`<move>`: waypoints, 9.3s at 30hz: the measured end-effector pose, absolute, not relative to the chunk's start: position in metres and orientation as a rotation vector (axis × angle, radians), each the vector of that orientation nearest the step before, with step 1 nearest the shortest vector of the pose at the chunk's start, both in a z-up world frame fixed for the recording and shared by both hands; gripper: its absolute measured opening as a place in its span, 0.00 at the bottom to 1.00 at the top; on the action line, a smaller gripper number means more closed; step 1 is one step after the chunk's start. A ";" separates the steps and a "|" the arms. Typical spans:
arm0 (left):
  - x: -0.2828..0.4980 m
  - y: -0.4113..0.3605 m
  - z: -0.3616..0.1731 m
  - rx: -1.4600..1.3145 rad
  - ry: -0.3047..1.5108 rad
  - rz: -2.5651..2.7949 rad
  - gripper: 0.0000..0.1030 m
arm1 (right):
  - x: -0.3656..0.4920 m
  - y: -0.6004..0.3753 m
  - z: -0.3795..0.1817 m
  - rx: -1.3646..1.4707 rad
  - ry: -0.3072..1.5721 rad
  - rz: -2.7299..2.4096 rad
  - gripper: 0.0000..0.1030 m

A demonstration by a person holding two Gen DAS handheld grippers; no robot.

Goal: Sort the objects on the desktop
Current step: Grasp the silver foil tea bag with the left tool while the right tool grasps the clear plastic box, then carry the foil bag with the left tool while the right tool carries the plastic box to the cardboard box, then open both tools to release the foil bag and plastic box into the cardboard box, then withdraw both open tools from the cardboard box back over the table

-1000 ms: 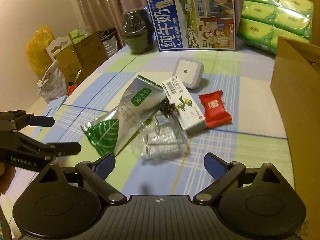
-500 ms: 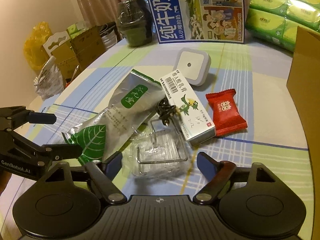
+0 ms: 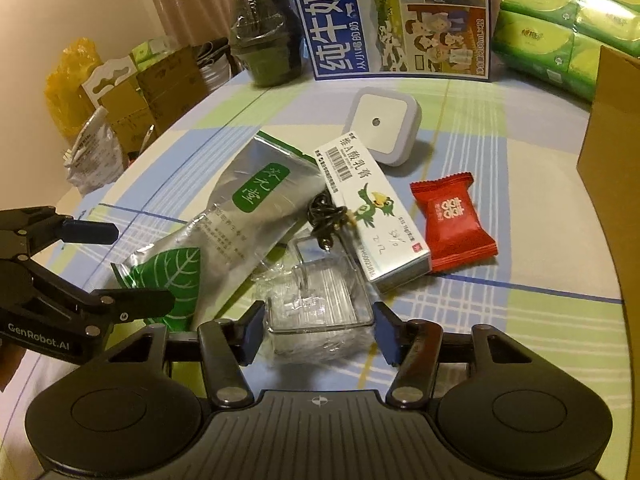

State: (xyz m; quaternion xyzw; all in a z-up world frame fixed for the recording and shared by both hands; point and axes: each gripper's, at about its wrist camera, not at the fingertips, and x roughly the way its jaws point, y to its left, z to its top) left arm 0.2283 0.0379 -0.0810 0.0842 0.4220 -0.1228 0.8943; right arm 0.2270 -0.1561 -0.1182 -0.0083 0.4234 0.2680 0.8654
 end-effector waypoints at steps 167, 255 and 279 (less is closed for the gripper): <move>0.185 -0.301 0.103 0.161 1.023 -0.629 0.44 | 0.141 -0.456 0.060 0.000 0.757 0.151 0.51; 0.173 -0.219 0.075 0.014 0.836 -0.392 0.88 | 0.147 -0.470 0.049 0.145 0.756 0.166 0.90; 0.065 -0.044 0.045 -0.043 0.842 -0.192 0.99 | 0.061 -0.346 0.066 0.073 0.756 0.396 0.98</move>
